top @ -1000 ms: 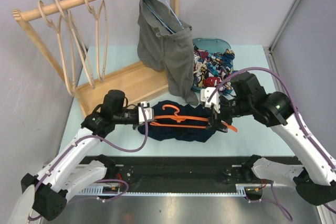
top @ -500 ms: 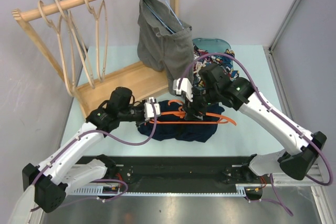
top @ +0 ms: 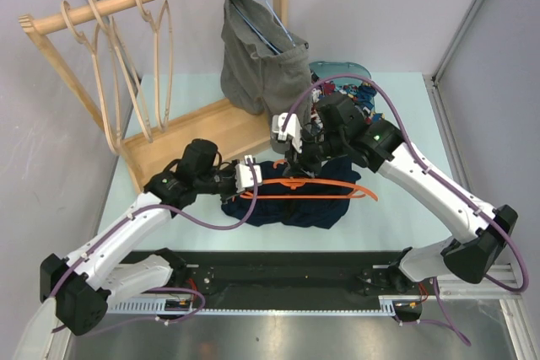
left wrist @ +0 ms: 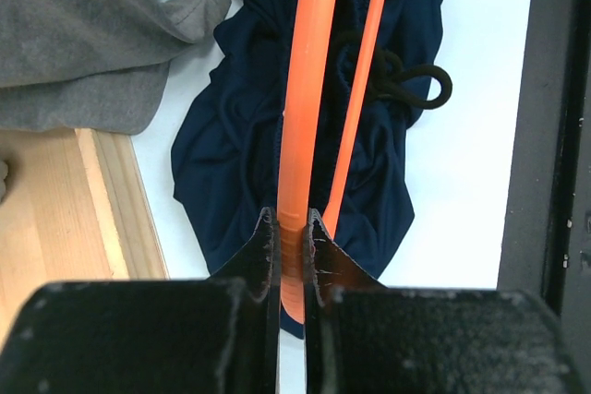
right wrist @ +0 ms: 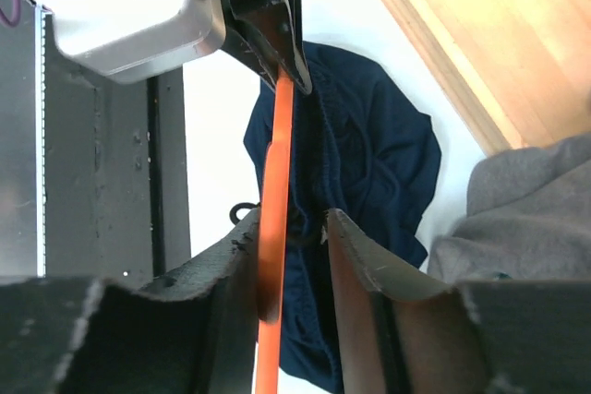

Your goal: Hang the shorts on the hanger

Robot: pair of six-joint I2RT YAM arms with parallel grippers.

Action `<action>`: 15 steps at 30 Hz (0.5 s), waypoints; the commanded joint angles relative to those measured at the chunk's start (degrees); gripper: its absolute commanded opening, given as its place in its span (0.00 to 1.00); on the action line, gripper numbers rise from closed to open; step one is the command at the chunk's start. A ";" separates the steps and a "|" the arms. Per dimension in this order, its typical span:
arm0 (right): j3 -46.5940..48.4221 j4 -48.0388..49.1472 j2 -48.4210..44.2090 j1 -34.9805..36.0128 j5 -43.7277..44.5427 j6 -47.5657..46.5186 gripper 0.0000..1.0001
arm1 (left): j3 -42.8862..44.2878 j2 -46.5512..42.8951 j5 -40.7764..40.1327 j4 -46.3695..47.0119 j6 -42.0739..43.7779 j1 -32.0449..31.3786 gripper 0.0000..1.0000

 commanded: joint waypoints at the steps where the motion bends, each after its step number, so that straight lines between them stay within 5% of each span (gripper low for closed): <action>1: 1.87 -0.16 1.35 0.68 0.96 -3.68 0.34 | 3.40 0.58 0.64 1.62 -1.66 -0.43 0.00; 5: 1.26 -3.51 1.71 0.59 2.01 -7.03 0.32 | 3.40 0.49 0.73 1.97 -2.02 -0.52 0.00; 8: 1.17 -5.35 1.79 0.68 2.72 -9.31 0.00 | 3.40 0.40 0.73 1.88 -2.19 -0.43 0.01; 10: 1.00 -5.71 1.10 0.42 2.98 -10.02 0.00 | 3.84 0.23 0.90 1.01 -2.28 -0.43 0.16; 11: 0.91 -5.53 0.39 -0.36 2.89 -10.02 0.00 | 3.67 0.05 1.25 -0.04 -1.93 0.01 0.39; 12: 0.82 -5.53 -0.13 -0.81 2.46 -9.93 0.00 | 3.32 -0.30 1.86 -0.31 -2.02 0.62 0.51; 15: -0.41 -5.53 -3.21 -2.13 2.02 -10.20 0.00 | 1.12 -1.79 5.73 -0.67 -2.10 5.62 0.75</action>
